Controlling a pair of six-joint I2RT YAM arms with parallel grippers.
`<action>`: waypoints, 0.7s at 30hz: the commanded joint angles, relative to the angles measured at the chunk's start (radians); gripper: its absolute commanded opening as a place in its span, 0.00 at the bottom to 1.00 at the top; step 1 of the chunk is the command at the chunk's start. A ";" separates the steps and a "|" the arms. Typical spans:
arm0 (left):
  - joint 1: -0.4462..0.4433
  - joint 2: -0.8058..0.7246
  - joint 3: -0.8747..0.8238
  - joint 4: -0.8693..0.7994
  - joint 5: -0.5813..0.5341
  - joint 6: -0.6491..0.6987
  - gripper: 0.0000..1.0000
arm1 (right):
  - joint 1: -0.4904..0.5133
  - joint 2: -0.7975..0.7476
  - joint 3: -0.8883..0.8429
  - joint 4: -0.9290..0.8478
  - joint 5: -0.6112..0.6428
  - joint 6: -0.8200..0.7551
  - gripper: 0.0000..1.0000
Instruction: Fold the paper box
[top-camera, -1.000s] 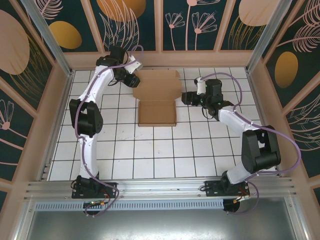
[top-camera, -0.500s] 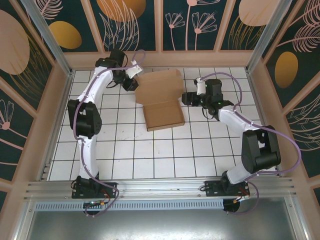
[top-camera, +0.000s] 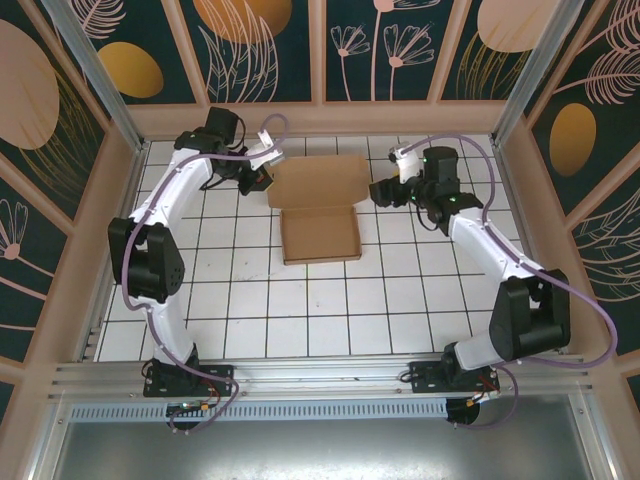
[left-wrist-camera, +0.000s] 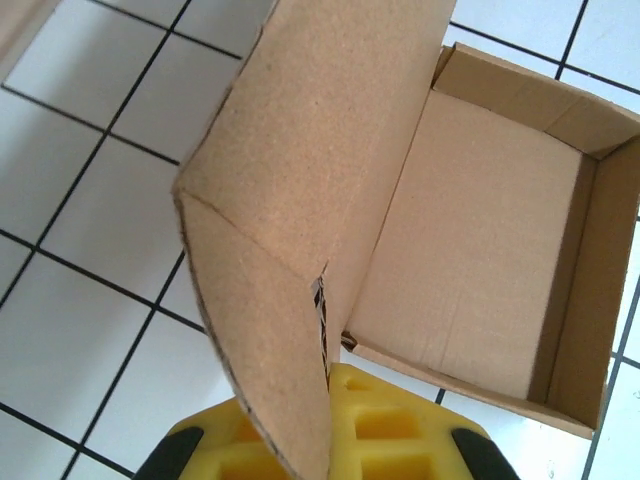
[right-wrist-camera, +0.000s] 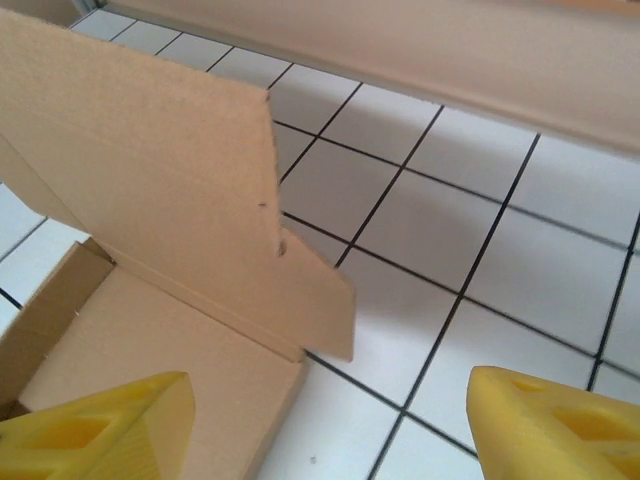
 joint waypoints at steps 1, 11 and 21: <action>0.002 -0.025 -0.019 0.029 0.058 0.067 0.00 | -0.031 -0.008 0.069 -0.111 -0.098 -0.185 0.73; 0.002 0.001 -0.008 -0.027 0.098 0.105 0.00 | -0.033 0.202 0.305 -0.422 -0.238 -0.450 0.74; 0.003 0.037 0.039 -0.113 0.104 0.133 0.00 | -0.028 0.397 0.522 -0.641 -0.335 -0.609 0.52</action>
